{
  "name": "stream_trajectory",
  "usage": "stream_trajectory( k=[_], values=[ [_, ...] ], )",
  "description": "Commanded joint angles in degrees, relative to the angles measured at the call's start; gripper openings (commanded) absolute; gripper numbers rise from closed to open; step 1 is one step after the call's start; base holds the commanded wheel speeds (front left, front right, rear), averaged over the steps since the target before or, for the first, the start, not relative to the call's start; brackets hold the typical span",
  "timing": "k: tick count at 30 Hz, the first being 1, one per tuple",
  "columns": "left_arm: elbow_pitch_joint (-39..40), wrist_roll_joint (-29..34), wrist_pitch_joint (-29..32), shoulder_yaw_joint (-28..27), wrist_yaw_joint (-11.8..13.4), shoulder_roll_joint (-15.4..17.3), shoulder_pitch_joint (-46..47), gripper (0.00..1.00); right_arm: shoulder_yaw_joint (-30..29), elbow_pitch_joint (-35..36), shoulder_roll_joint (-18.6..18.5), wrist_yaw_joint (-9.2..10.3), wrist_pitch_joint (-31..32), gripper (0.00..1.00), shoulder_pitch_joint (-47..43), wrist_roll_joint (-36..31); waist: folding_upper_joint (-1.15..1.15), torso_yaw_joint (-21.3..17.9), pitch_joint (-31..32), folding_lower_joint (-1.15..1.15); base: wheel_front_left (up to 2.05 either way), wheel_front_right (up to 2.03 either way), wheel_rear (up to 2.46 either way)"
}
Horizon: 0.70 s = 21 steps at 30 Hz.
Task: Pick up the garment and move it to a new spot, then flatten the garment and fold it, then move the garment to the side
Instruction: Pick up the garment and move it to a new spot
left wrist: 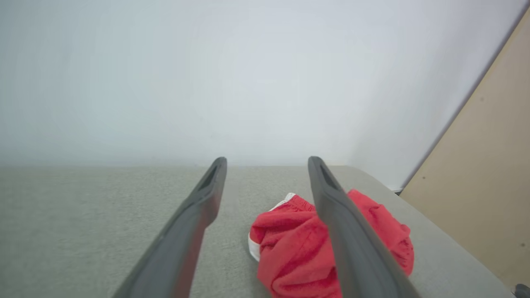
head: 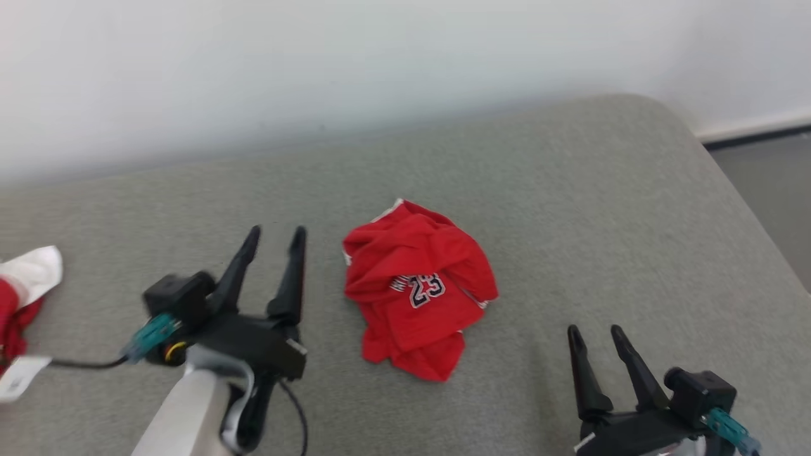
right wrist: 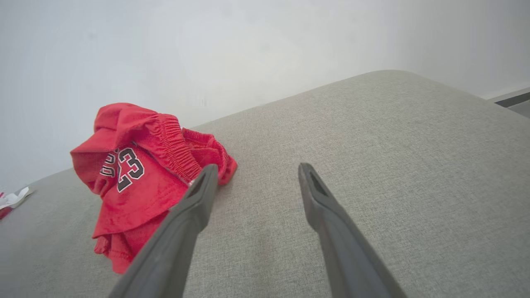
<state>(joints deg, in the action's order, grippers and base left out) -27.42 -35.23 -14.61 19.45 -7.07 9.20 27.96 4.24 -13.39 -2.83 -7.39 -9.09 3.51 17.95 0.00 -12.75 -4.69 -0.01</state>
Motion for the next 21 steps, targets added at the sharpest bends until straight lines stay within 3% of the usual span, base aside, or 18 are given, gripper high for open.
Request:
stream_trajectory(
  k=[1,7,12,16,21],
  values=[
    [0.89,-0.27,-0.46,-0.63,-0.04,0.22,-1.99,1.00,-0.31,0.31,-0.09,-0.19,-0.26,1.00,-0.53,-0.15,0.00,5.47,4.58,0.01,0.00,0.00,0.00],
    [14.36,0.07,-0.57,-9.34,-0.41,-0.03,-13.53,1.00,-0.40,0.90,-0.10,-0.19,-2.57,1.00,-1.60,1.53,0.00,9.03,5.71,0.01,0.00,0.00,0.00],
    [24.19,3.61,-0.60,-12.13,-0.44,-0.07,-23.05,1.00,-0.69,0.31,-0.17,-0.19,-4.42,1.00,-1.62,0.33,0.00,10.99,6.44,0.01,0.00,0.00,0.00],
    [26.90,9.65,-0.60,-14.18,-0.45,0.22,-29.23,1.00,-0.84,-0.34,-0.12,-0.19,-5.20,1.00,-2.22,-0.80,0.00,11.97,6.79,0.01,0.00,0.00,0.00],
    [24.44,15.35,-0.61,-16.91,-0.46,-0.65,-34.28,1.00,-2.28,-1.69,-0.13,-0.19,-5.72,1.00,-2.97,-2.86,0.00,12.27,7.05,0.01,0.00,0.00,0.00]
  ],
)
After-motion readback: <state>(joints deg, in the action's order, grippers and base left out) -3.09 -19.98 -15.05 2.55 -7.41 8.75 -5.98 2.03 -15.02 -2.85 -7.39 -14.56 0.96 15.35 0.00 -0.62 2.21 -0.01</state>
